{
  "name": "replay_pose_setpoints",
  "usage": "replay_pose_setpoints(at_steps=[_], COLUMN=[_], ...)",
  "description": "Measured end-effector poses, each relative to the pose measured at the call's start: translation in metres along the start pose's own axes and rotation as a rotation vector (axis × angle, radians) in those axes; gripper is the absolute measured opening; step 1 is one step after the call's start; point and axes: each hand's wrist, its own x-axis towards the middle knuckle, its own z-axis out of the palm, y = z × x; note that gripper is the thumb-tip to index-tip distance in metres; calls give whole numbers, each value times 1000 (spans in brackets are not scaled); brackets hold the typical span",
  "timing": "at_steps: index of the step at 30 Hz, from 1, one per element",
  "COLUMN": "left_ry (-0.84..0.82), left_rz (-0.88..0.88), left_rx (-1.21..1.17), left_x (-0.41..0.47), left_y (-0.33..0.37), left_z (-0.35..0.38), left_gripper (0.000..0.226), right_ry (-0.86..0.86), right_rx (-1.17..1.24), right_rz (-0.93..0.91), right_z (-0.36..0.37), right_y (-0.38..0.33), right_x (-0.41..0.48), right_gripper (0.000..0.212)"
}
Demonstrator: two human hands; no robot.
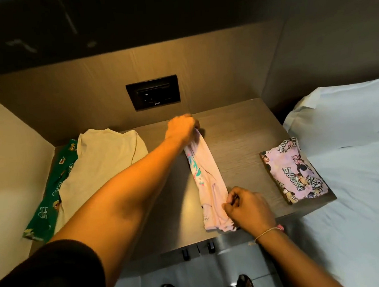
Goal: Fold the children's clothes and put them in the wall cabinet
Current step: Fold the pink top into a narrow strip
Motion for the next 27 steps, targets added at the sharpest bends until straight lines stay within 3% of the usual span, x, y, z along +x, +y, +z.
replay_pose_setpoints(at_steps=[4,7,10,12,14,17,23,27], left_ry=[8,66,7,-89,-173,-131,119,119], left_rz=[-75,-96,125,265,291,238,202,15], left_rx=[-225,-374,-393,-422,-424,-398,-413,-729], left_x=[-14,-58,-135,-185,-217,-237,-261,-277], left_y=[5,1,8,19,33,45,65,73], left_z=[15,10,17,27,41,59,68,49], left_gripper=[46,53,48,55,61,58,23,17], right_ry=[-1,-27,-94,-144,-143,-90,-3,-40], right_rx=[55,97,-111,-315,-457,-511,-338,-104], right_rz=[-77,-259,-561,-676,-754,-822,-866,-784], right_z=[-6,-18,-24,-22,-19,-16,-4,-12], right_y=[4,20,43,53,56,55,58,43], right_x=[-2,-6,-11,-10,-6,-4,-30,-48], right_gripper=[15,20,50,69,74,63,31,17])
